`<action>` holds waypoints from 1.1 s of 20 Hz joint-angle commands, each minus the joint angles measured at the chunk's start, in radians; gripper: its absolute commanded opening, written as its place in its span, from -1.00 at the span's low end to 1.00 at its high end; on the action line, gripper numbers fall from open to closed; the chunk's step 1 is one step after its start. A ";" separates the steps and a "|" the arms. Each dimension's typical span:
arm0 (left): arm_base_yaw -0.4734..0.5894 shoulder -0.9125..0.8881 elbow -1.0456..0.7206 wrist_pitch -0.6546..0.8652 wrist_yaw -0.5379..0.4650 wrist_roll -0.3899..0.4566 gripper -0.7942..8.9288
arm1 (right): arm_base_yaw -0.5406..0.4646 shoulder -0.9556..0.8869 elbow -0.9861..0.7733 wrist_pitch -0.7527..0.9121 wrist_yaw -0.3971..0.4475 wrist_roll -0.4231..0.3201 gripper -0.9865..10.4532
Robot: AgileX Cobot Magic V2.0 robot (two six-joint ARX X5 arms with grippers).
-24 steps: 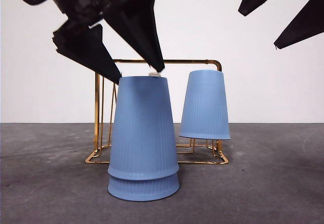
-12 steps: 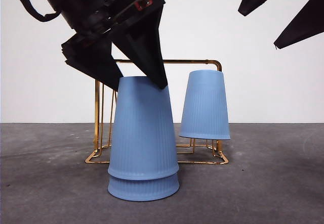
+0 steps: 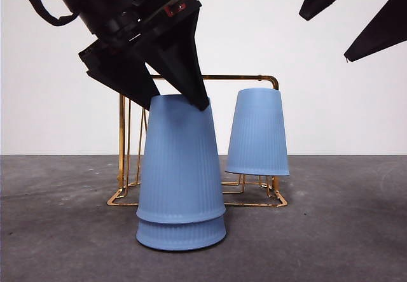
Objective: Pick the top cup and place it on cupholder, pick up the mid cup and place it on cupholder, last pick the bottom cup and place it on cupholder.
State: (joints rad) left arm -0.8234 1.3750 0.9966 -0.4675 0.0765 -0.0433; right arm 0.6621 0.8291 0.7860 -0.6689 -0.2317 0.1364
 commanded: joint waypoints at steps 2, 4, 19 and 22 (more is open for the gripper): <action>-0.016 -0.017 0.018 0.003 0.010 -0.016 -0.48 | 0.010 0.005 0.000 0.010 0.004 0.005 -0.04; -0.016 -0.041 0.019 0.003 0.010 -0.020 -0.48 | 0.010 0.005 0.000 0.011 0.004 0.005 -0.04; -0.014 -0.403 0.026 -0.008 -0.133 -0.042 -0.54 | 0.010 0.005 0.000 0.023 0.004 0.001 -0.04; -0.011 -0.464 0.029 -0.005 -0.291 -0.044 -0.54 | 0.010 0.005 0.000 0.026 0.004 0.001 -0.04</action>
State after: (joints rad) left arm -0.8272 0.9028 0.9981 -0.4850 -0.1959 -0.0792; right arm 0.6621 0.8291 0.7856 -0.6518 -0.2317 0.1360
